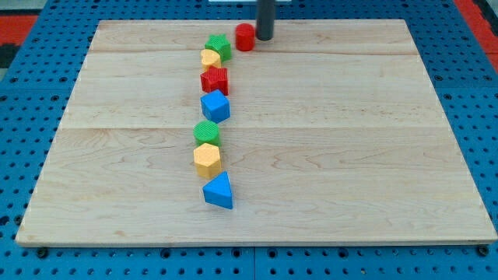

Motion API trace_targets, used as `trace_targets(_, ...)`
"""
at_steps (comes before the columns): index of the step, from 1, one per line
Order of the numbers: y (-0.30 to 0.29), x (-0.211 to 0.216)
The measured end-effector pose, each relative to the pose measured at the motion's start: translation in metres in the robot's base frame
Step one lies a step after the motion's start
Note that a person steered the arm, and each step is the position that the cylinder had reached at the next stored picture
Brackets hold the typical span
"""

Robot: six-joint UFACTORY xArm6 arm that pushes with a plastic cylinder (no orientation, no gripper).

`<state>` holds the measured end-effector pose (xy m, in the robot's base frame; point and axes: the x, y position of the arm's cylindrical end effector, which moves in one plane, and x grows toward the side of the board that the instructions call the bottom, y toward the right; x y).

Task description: Adjust the red circle above the green star

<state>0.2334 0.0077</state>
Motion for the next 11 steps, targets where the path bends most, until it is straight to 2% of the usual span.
trace_targets(1, -0.002, -0.022)
trace_targets(2, -0.032, -0.019)
trace_targets(3, 0.039, -0.021)
trace_targets(4, 0.042, 0.043)
trace_targets(5, 0.007, 0.062)
trace_targets(7, -0.014, -0.005)
trace_targets(8, -0.022, -0.008)
trace_targets(9, 0.01, -0.003)
trace_targets(10, -0.005, 0.025)
trace_targets(11, -0.015, 0.02)
